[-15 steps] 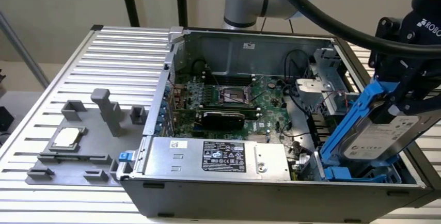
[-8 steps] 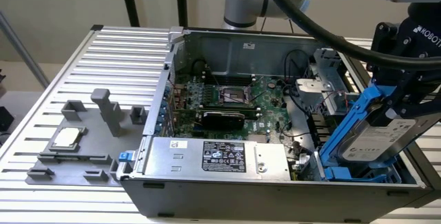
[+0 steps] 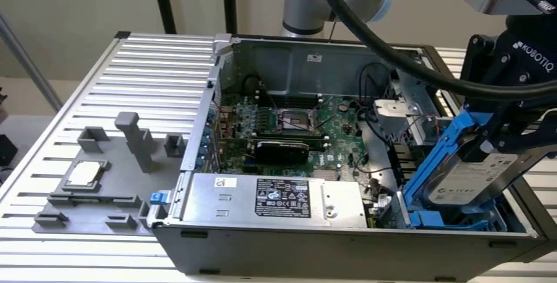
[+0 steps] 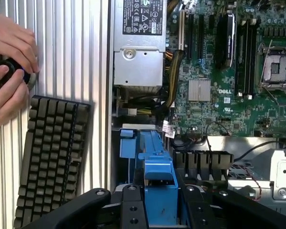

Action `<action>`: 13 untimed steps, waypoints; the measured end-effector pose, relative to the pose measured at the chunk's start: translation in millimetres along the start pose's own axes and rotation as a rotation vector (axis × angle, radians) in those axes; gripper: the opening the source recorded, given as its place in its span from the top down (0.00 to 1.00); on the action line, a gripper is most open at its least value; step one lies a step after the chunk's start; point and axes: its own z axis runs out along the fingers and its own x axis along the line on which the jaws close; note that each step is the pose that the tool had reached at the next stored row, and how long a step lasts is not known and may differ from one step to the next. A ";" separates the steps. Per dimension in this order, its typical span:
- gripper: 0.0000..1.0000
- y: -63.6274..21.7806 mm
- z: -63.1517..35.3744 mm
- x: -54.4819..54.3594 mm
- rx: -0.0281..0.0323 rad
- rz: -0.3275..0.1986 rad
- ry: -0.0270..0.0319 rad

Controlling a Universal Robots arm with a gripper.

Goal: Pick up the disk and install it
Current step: 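Insert the disk into the insertion slot, then insert the first disk wire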

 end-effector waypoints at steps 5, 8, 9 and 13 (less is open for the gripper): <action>1.00 -0.1 5.4 -1.3 -0.0010 0.000 -0.0001; 1.00 -0.2 8.7 -1.5 -0.0018 0.000 0.0000; 1.00 -0.2 9.9 -1.6 -0.0020 0.000 -0.0001; 1.00 -0.3 15.5 -1.6 -0.0028 0.000 0.0000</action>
